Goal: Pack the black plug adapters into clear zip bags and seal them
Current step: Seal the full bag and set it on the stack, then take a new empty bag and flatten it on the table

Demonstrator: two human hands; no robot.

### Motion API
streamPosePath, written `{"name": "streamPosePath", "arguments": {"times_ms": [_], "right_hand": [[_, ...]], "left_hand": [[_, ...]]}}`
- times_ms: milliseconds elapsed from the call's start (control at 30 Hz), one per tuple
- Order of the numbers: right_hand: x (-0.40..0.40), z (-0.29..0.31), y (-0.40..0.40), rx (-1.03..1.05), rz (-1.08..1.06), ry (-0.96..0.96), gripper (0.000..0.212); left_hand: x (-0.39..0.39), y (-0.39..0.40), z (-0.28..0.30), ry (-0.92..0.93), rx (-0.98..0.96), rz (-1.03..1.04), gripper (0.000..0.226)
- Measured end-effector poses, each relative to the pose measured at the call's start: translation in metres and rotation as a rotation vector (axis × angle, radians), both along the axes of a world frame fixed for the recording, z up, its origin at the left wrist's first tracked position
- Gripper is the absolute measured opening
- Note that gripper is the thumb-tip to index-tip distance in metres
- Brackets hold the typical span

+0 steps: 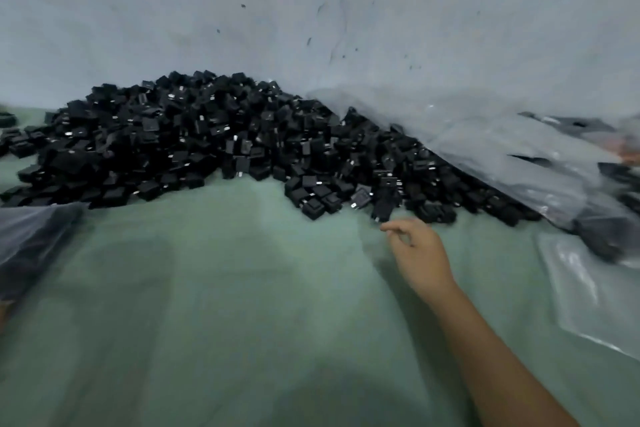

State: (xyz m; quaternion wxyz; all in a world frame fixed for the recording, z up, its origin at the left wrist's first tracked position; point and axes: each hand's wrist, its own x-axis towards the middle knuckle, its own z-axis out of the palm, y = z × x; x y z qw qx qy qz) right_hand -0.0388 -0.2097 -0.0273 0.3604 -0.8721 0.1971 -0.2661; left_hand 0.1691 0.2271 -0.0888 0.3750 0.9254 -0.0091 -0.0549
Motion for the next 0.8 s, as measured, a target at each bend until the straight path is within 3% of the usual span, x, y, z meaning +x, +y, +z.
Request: {"name": "streamPosePath", "arguments": {"times_ms": [67,133,167,267,367,500,600,700,800], "right_hand": [[0.006,0.004,-0.027,-0.134,-0.084,0.030,0.020],[0.017,0.010,-0.051,-0.233,-0.185,0.071,0.024],[0.022,0.014,-0.061,-0.265,-0.243,0.095,0.027],[0.032,0.024,-0.092,-0.329,-0.411,0.150,0.037],[0.037,0.027,-0.124,-0.369,-0.480,0.258,0.038],[0.045,0.022,-0.158,-0.385,-0.468,0.429,0.038],[0.053,0.016,-0.167,-0.402,-0.507,0.465,0.045],[0.059,0.014,-0.152,-0.330,-0.595,0.457,0.045],[0.061,0.019,-0.106,-0.275,-0.699,0.272,0.044]], "left_hand": [[-0.034,-0.053,0.033,-0.078,0.080,-0.014,0.037],[-0.084,-0.115,0.066,-0.448,0.009,-0.129,0.014],[-0.111,-0.147,0.076,-0.565,0.010,-0.302,0.016],[-0.124,-0.225,0.076,-0.409,-0.099,-0.509,0.022],[-0.106,-0.270,0.062,-0.290,-0.156,-0.471,0.023],[-0.093,-0.287,0.042,-0.300,0.029,-0.444,0.016],[-0.088,-0.287,0.038,-0.291,-0.041,-0.425,0.015],[-0.088,-0.285,0.039,-0.296,-0.107,-0.411,0.024],[-0.088,-0.286,0.037,-0.279,-0.224,-0.394,0.021]]}}
